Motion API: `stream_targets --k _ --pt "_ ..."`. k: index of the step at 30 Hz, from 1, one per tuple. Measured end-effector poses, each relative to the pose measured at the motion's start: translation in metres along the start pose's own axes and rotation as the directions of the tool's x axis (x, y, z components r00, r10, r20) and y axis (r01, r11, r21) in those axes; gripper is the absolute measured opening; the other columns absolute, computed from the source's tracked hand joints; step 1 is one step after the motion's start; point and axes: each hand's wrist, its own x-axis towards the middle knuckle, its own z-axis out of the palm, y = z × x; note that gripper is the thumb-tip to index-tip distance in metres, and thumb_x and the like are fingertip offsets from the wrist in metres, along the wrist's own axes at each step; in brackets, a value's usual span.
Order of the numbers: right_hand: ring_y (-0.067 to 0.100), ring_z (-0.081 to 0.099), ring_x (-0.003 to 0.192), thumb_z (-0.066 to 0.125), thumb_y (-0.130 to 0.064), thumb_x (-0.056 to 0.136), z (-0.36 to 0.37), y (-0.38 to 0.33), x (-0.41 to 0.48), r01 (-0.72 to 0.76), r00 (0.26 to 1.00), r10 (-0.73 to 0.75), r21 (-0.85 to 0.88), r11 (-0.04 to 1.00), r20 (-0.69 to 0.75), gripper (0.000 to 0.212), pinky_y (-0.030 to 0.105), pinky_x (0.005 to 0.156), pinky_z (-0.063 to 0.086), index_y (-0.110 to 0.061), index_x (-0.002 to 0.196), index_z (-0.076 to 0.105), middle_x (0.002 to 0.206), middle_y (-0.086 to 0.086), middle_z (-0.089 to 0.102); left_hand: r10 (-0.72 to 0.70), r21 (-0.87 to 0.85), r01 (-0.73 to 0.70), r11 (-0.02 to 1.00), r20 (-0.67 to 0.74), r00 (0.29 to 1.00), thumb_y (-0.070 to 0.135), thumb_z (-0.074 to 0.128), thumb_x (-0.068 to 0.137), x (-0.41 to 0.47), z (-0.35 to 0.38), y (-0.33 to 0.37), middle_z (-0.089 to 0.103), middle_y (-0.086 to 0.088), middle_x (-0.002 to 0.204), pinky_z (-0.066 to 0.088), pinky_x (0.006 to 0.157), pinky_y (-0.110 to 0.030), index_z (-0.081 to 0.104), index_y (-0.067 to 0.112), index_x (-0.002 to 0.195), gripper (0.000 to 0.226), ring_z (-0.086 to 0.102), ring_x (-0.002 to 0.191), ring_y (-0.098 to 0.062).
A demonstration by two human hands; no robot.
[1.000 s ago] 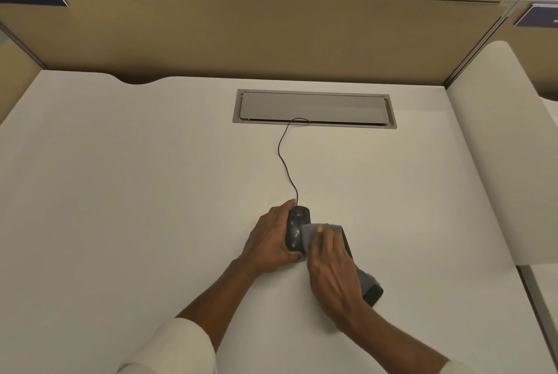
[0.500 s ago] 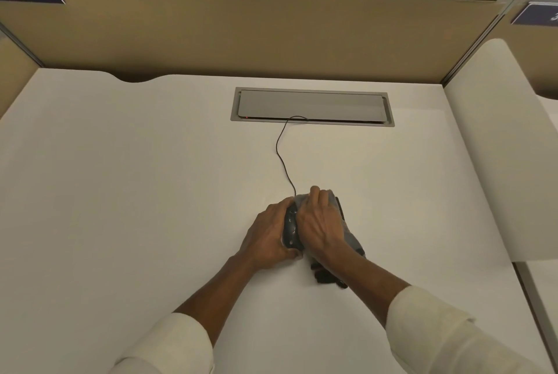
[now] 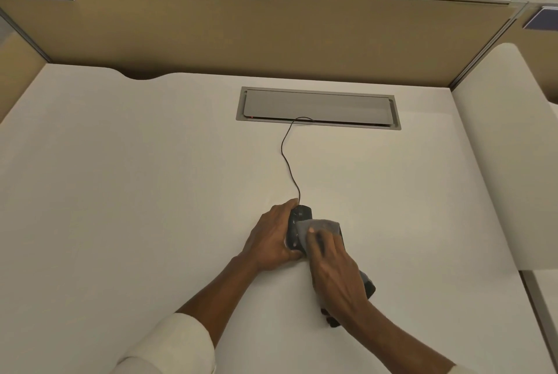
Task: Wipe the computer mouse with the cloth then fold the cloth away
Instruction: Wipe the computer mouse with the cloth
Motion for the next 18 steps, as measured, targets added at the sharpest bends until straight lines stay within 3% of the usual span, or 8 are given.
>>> stream_targets --k 2,4,7,11,16,18 --pt "0.033 0.062 0.091 0.076 0.005 0.065 -0.002 0.005 0.011 -0.024 1.0 0.023 0.054 0.998 0.021 0.07 0.028 0.049 0.04 -0.003 0.133 0.063 0.115 0.018 0.062 0.008 0.013 -0.008 1.0 -0.004 1.0 0.057 0.089 0.063 0.001 0.0 -0.001 0.041 0.005 0.161 0.044 0.118 -0.043 0.021 0.033 0.164 0.124 0.045 0.144 -0.022" --pt "0.035 0.059 0.102 0.073 0.001 0.071 -0.002 0.008 0.028 -0.062 0.998 0.059 0.107 0.992 0.035 0.069 0.03 0.051 0.044 -0.005 0.138 0.058 0.122 0.019 0.058 0.024 0.022 -0.024 0.999 -0.005 1.0 0.056 0.09 0.061 0.002 -0.001 -0.001 0.042 0.004 0.161 0.043 0.118 -0.043 0.022 0.032 0.163 0.125 0.044 0.144 -0.021" --pt "0.037 0.052 0.114 0.066 -0.01 0.086 -0.004 0.011 0.06 -0.1 0.995 0.097 0.118 0.988 0.032 0.052 0.033 0.059 0.043 -0.006 0.137 0.055 0.125 0.019 0.052 0.041 0.019 -0.041 0.999 -0.019 0.999 0.051 0.092 0.06 0.001 -0.003 0.002 0.05 0.006 0.152 0.049 0.111 -0.044 0.024 0.041 0.155 0.117 0.05 0.136 -0.02" --pt "0.032 0.049 0.112 0.051 -0.015 0.092 -0.007 0.014 0.086 -0.087 0.996 0.085 0.123 0.989 0.024 0.031 0.033 0.065 0.039 -0.009 0.121 0.058 0.12 0.013 0.047 0.044 0.022 -0.044 0.999 -0.038 0.998 0.045 0.094 0.062 0.0 -0.006 0.007 0.055 0.007 0.144 0.054 0.103 -0.042 0.023 0.049 0.148 0.111 0.054 0.127 -0.018" --pt "0.033 0.048 0.116 0.043 -0.019 0.088 -0.008 0.013 0.059 -0.06 0.997 0.054 0.125 0.99 0.05 0.055 0.032 0.061 0.043 -0.009 0.141 0.05 0.131 0.015 0.043 0.02 0.009 -0.02 1.0 -0.017 1.0 0.056 0.09 0.062 -0.001 -0.004 0.004 0.05 0.005 0.152 0.051 0.11 -0.043 0.024 0.04 0.157 0.117 0.052 0.135 -0.02" --pt "0.033 0.053 0.11 0.049 -0.015 0.087 -0.008 0.009 0.035 -0.042 0.998 0.036 0.124 0.991 0.045 0.059 0.031 0.056 0.042 -0.009 0.146 0.047 0.134 0.015 0.043 0.018 0.018 -0.018 1.0 -0.007 1.0 0.06 0.087 0.062 0.0 -0.002 0.001 0.046 0.004 0.158 0.047 0.115 -0.043 0.023 0.034 0.162 0.121 0.048 0.141 -0.021"
